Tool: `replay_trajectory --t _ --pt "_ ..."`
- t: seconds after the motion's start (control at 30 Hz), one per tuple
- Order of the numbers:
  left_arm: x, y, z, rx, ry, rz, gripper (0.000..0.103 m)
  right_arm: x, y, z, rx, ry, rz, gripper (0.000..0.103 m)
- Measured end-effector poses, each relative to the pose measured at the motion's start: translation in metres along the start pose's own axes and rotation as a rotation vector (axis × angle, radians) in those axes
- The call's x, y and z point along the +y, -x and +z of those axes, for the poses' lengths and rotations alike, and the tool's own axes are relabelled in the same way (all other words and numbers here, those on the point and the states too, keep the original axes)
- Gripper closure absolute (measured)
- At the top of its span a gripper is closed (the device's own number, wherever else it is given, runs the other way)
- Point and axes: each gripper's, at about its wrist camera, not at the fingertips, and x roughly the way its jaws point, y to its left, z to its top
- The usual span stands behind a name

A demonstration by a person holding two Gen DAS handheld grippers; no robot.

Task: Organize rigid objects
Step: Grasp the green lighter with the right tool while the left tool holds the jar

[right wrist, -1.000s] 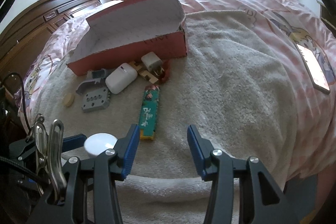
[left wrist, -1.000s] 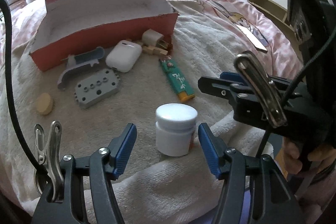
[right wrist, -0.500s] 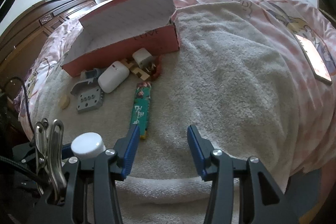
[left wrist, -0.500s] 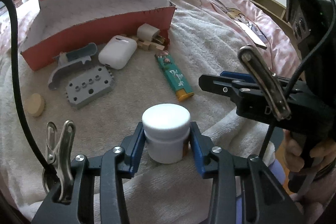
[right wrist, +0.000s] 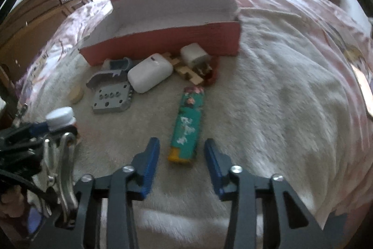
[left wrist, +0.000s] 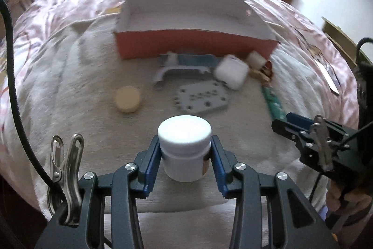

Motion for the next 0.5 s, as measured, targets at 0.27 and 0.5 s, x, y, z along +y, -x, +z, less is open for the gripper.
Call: replay_trajectory --t 0.27,0.5 --pt "0.008 -0.002 0.000 -0.005 0.020 0.013 0.061 0.028 -0.003 -0.004 -0.014 0.154 -0.007 0.077" --pt "0.006 -0.002 -0.002 -0.007 0.015 0.013 0.061 0.039 0.003 -0.016 0.022 0.306 -0.006 0.049"
